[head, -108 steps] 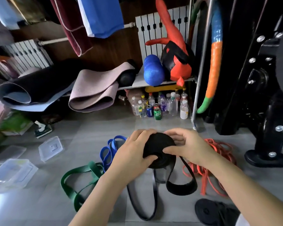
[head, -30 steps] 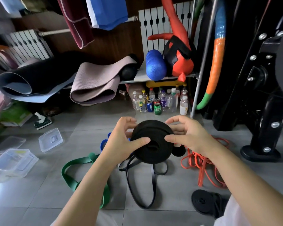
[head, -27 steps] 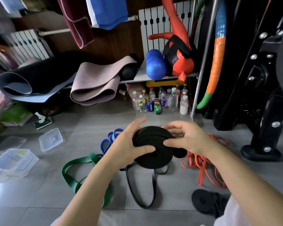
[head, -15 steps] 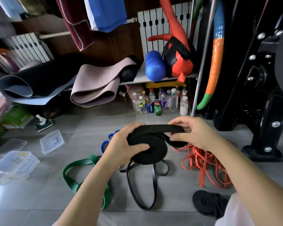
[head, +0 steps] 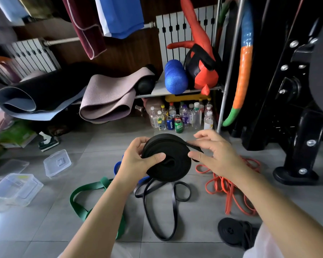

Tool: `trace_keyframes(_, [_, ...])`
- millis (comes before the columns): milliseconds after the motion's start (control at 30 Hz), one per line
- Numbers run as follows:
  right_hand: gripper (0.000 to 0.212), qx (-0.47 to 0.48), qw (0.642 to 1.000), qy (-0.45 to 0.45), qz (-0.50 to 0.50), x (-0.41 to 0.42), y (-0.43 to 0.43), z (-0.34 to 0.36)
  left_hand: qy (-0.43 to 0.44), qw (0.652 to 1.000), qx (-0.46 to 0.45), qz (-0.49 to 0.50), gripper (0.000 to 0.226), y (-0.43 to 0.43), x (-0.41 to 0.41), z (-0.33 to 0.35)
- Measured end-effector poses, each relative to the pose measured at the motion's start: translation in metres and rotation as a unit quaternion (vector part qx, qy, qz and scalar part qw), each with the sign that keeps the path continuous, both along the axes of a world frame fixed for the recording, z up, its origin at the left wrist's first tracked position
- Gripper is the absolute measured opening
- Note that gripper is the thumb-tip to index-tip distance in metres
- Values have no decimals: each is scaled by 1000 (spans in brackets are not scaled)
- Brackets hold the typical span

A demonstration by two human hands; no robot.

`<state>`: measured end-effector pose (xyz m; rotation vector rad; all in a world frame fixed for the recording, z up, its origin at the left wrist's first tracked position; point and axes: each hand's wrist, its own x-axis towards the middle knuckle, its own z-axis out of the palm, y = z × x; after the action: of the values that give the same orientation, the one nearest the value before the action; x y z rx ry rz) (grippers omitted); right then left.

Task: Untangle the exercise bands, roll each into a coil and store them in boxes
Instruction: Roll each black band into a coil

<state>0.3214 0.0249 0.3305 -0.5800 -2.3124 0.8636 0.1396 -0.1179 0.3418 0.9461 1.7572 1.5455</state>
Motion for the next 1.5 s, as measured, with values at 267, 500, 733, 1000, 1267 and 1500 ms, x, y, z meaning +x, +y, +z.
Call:
trace_keyframes(267, [52, 90, 984, -145, -50, -8, -9, 8, -104, 994, -22, 6, 56, 16, 4, -15])
trace_keyframes(500, [47, 120, 954, -273, -38, -7, 24, -13, -136, 985, -103, 8, 29, 45, 21, -39])
trace_keyframes(733, [61, 100, 940, -304, -117, 12, 32, -120, -90, 965, -243, -24, 30, 93, 46, -123])
trace_keyframes(1000, [54, -261, 860, -379, -219, 28, 18, -287, -148, 934, -314, 81, 43, 102, 65, -270])
trace_keyframes(1267, [61, -410, 754, -444, -259, 14, 10, -392, -159, 905, -393, 32, 31, 87, 76, -382])
trace_keyframes(1500, [55, -390, 724, -479, -305, 12, 18, -435, -272, 830, -487, 8, 45, 101, 80, -422])
